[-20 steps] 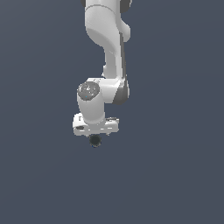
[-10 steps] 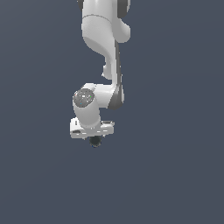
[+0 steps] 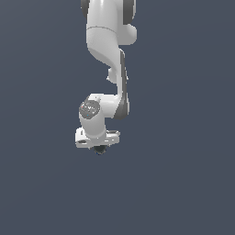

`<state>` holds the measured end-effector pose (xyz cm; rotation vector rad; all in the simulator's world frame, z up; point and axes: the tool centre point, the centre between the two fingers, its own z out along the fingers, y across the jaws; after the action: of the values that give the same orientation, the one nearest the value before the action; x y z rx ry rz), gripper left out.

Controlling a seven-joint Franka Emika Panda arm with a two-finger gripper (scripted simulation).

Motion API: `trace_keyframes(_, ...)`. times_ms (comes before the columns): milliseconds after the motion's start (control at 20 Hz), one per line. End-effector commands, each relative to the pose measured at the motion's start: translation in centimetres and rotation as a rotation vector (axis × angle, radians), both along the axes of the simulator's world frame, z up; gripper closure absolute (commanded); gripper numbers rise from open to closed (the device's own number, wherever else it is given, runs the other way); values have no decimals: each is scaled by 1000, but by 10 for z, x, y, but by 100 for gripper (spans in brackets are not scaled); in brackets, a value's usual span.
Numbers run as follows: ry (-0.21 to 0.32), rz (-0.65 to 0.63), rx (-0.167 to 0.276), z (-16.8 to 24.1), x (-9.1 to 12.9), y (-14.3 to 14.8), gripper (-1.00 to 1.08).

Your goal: Pick up the object and move it to a goal position.

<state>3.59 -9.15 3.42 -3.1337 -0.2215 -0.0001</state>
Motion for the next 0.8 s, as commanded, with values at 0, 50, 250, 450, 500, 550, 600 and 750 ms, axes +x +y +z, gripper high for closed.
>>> trace_keyframes(0,0,1,0,-12,0,0,-92)
trace_keyframes(50,0,1,0,-15,0,0,-92)
trace_keyframes(250,0,2,0,-20,1,0,-92)
trace_keyframes(450,0,2,0,-20,1,0,108)
trace_keyframes(500,0,2,0,-20,1,0,108)
trace_keyframes(550,0,2,0,-20,1,0,108)
trace_keyframes(600,0,2,0,-20,1,0,108)
trace_keyframes(750,0,2,0,-20,1,0,108)
